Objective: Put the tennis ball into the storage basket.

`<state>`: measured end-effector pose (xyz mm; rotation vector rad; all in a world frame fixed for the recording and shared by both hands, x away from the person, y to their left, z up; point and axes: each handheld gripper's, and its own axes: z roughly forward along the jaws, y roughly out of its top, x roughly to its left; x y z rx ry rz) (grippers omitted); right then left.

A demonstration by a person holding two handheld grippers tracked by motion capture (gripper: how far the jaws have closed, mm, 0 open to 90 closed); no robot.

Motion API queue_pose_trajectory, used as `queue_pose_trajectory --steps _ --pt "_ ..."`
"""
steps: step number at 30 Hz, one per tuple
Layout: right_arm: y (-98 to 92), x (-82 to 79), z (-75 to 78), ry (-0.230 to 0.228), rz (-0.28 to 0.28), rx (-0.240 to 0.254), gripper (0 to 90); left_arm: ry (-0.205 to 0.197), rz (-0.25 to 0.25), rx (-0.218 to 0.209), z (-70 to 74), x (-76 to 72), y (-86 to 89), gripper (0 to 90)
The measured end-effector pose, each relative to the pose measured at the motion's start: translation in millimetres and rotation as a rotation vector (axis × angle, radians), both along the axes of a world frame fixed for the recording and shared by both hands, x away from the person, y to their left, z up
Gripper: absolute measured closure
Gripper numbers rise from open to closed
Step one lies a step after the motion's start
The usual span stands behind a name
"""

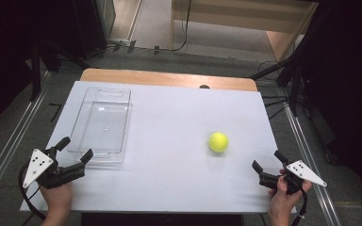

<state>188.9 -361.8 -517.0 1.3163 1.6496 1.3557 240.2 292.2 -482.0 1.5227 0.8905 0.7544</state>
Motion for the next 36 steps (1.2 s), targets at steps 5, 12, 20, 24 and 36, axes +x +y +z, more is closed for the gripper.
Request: queue_pose_trajectory --steps 5,12,20,24,36 --pt "0.9 1.3 1.2 0.014 -0.013 -0.011 0.0 -0.002 0.005 -0.007 -0.2 -0.7 1.1 11.3" --pt "-1.0 3.1 6.2 0.037 0.015 -0.004 0.0 -0.007 0.012 -0.007 -0.5 -1.9 1.0 11.3" --pt "3.2 8.8 21.7 0.058 0.089 -0.019 0.0 -0.009 0.011 0.003 -0.7 -2.2 0.0 11.3" --pt "3.8 13.2 27.8 0.085 0.088 -0.040 0.0 -0.007 0.011 0.009 -0.7 -2.0 -0.3 11.3" --pt "13.7 35.6 39.5 0.158 0.124 -0.084 0.0 -0.005 0.010 0.017 -0.8 -2.3 -1.4 11.3"
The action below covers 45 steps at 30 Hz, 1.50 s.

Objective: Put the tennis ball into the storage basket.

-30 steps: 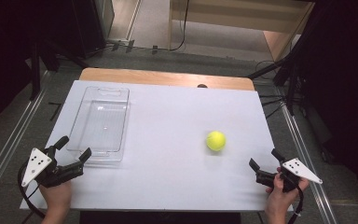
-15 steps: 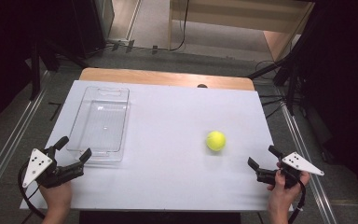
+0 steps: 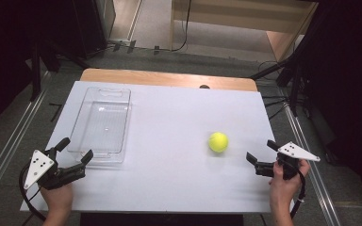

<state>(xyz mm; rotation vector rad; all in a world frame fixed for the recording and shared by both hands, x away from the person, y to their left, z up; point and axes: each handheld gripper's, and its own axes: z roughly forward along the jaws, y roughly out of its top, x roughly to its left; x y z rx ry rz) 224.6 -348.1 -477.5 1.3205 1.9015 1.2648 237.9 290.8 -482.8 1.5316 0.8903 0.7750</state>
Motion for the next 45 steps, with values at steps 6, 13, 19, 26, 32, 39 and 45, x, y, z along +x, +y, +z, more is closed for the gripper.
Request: queue_pose_trajectory --steps 6,13,19,26,32,39,45 --pt "8.3 11.0 7.1 0.006 0.030 -0.025 0.0 0.001 -0.001 0.004 0.1 -0.1 0.0 11.3" --pt "17.3 21.5 14.0 0.019 0.062 -0.037 0.0 0.000 -0.004 0.003 0.1 -0.2 0.0 11.3" --pt "22.7 30.8 17.2 0.034 0.088 -0.044 0.0 0.000 -0.003 0.005 0.1 -0.1 -0.1 11.3" --pt "29.5 42.0 19.5 0.062 0.115 -0.069 0.0 0.000 -0.002 0.004 0.1 0.0 -0.2 11.3" --pt "35.4 50.1 21.9 0.090 0.137 -0.079 0.0 0.001 -0.001 0.001 0.1 0.1 -0.3 11.3" --pt "42.0 58.6 26.2 0.112 0.155 -0.109 0.0 0.001 -0.002 -0.001 0.2 0.1 -0.2 11.3" --pt "48.0 66.3 30.5 0.126 0.168 -0.119 0.0 0.001 -0.003 -0.001 0.2 0.1 -0.2 11.3"
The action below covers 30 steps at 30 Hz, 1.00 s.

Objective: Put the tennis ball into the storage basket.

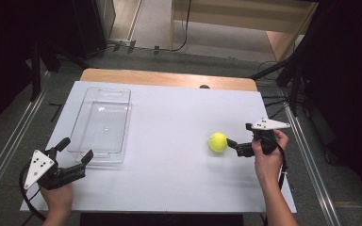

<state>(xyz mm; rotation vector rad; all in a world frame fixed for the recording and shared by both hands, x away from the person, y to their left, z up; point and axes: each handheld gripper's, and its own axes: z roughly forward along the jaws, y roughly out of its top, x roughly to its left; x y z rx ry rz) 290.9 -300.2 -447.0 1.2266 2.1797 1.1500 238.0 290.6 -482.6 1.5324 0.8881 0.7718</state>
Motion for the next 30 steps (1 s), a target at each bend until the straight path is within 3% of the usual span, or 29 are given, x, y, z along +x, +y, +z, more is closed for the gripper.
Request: queue_pose_trajectory --steps 8,19,30 --pt "6.3 9.6 1.3 0.020 0.018 -0.021 0.0 0.000 -0.003 0.002 0.1 0.0 0.1 11.3" --pt "12.8 20.4 -0.1 0.081 0.066 -0.064 0.0 -0.001 -0.003 0.002 0.0 0.2 -0.3 11.3" --pt "21.4 30.1 -1.4 0.143 0.080 -0.091 0.0 -0.001 -0.003 0.002 0.0 0.2 -0.3 11.3"
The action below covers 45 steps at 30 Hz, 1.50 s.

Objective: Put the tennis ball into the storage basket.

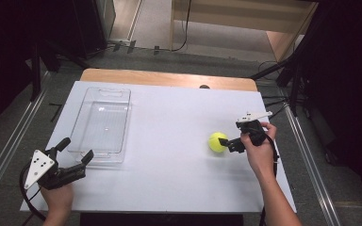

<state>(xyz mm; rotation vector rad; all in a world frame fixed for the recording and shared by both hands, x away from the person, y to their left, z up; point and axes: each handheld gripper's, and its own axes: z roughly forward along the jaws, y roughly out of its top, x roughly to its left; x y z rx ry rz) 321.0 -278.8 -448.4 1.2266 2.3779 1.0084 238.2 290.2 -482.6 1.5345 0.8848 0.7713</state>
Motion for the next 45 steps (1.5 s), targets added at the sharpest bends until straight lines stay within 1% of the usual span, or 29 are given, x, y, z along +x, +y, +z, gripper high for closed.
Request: queue_pose_trajectory --steps 1,2,5,6,10,14,15,17,22,26,27,28,31,37,39,41,45 --pt "0.5 1.3 -0.4 -0.002 0.007 -0.011 0.0 0.000 0.000 0.001 0.0 0.0 0.0 11.3" --pt "1.6 1.9 -0.6 0.010 0.007 -0.012 0.0 -0.001 0.000 -0.001 0.0 0.0 -0.2 11.3" --pt "3.5 4.7 -1.7 0.017 0.018 -0.025 0.0 0.000 0.000 0.001 0.0 0.1 -0.1 11.3" --pt "4.7 5.2 -2.0 0.026 0.011 -0.028 0.0 0.000 -0.001 0.001 0.0 0.1 0.0 11.3" --pt "6.8 8.3 -4.4 0.045 0.023 -0.047 0.0 0.000 0.001 0.000 0.0 0.2 -0.1 11.3" --pt "8.9 11.1 -6.6 0.068 0.039 -0.055 0.0 0.000 0.001 -0.001 0.0 0.2 -0.1 11.3" --pt "9.7 11.2 -6.5 0.079 0.034 -0.061 0.0 0.000 0.001 -0.001 0.0 0.2 -0.1 11.3" --pt "10.8 13.1 -7.4 0.080 0.045 -0.069 0.0 0.000 0.001 -0.001 0.0 0.2 -0.1 11.3" --pt "15.0 16.0 -7.9 0.116 0.056 -0.089 0.0 -0.001 0.001 -0.001 0.0 0.3 -0.1 11.3" --pt "18.9 19.4 -10.8 0.167 0.083 -0.101 0.0 0.000 0.002 -0.002 0.0 0.3 0.2 11.3" --pt "20.0 20.1 -11.4 0.186 0.083 -0.105 0.0 0.000 0.002 -0.002 0.0 0.3 0.2 11.3" --pt "20.3 21.2 -12.3 0.184 0.091 -0.110 0.0 0.000 0.002 -0.002 0.0 0.3 0.2 11.3" --pt "22.3 23.1 -14.1 0.204 0.091 -0.118 0.0 0.000 0.002 -0.002 0.0 0.3 0.0 11.3" --pt "24.0 25.8 -18.0 0.227 0.096 -0.126 0.0 -0.001 0.001 -0.002 0.0 0.2 0.1 11.3" --pt "24.5 26.7 -19.3 0.227 0.095 -0.132 0.0 0.000 0.001 -0.003 0.0 0.3 0.3 11.3" --pt "25.1 27.3 -20.5 0.240 0.099 -0.133 0.0 0.000 0.001 -0.002 0.0 0.3 0.2 11.3" --pt "26.8 28.4 -22.7 0.247 0.102 -0.153 0.0 -0.001 0.002 -0.002 0.0 0.3 0.0 11.3"
